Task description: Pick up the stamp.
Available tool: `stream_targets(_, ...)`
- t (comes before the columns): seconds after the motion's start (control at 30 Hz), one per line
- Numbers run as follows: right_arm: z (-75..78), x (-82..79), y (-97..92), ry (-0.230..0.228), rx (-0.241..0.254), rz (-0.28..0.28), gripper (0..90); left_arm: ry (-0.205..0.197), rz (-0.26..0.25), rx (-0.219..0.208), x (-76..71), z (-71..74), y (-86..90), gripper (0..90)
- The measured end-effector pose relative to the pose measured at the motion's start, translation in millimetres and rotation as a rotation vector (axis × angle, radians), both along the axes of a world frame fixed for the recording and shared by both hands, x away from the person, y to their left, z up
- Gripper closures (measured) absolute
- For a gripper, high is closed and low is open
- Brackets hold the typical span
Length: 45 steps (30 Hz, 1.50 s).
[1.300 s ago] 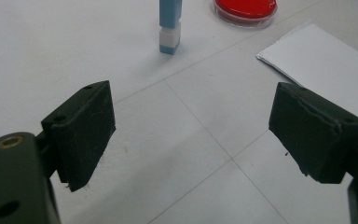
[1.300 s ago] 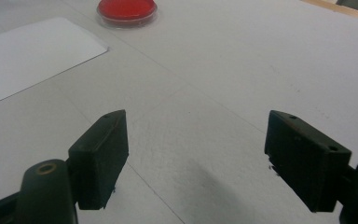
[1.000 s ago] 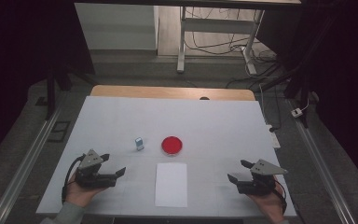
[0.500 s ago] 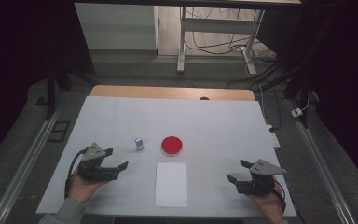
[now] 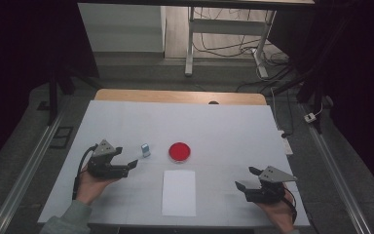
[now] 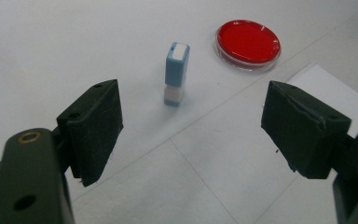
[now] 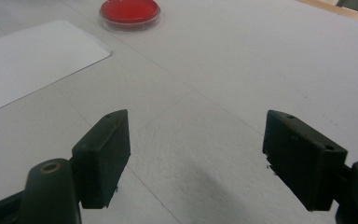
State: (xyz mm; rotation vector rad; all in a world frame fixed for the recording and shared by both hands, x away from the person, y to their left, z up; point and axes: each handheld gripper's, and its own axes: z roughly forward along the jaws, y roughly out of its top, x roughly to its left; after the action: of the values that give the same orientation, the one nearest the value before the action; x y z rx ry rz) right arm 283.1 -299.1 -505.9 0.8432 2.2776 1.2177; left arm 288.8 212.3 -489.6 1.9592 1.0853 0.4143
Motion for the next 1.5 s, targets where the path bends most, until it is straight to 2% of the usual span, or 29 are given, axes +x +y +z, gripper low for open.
stream_targets(0.2,1.5,0.2,-0.4,-0.003,0.011,-0.006,23.0,0.006,-0.002,-0.019,9.0,8.1,1.8,21.3)
stream_targets(0.43,1.1,-0.9,-0.5,-0.003,0.008,-0.004,23.1,0.021,-0.017,0.004,29.4,13.4,-8.0,23.1)
stream_targets(0.67,0.3,0.3,-0.4,0.002,0.005,-0.005,23.1,0.023,-0.032,0.023,42.0,15.4,-15.3,23.6)
stream_targets(0.77,0.5,-0.2,0.0,-0.002,0.006,-0.007,23.1,0.040,-0.036,0.033,50.1,12.1,-19.7,24.6)
stream_targets(0.87,0.4,-0.2,0.0,0.000,0.006,-0.009,23.2,0.040,-0.037,0.033,53.3,10.0,-21.6,25.8)
stream_targets(1.0,-0.4,0.2,0.4,0.001,0.002,-0.012,23.3,0.046,-0.043,0.014,59.7,2.4,-25.4,27.5)
stream_targets(1.03,-0.4,0.3,0.4,0.001,0.001,-0.011,23.3,0.059,-0.048,0.040,62.5,-1.6,-28.0,27.4)
stream_targets(1.17,-0.6,-0.1,0.8,-0.002,-0.006,-0.011,23.5,0.074,-0.058,0.051,65.0,-5.8,-30.9,28.3)
stream_targets(1.23,-0.8,-0.1,0.7,0.001,-0.008,-0.009,23.6,0.070,-0.067,0.077,66.1,-7.4,-33.8,29.8)
stream_targets(1.5,-0.9,-0.6,0.7,0.001,-0.006,-0.004,23.7,0.077,-0.086,0.089,69.8,-12.6,-35.3,36.8)
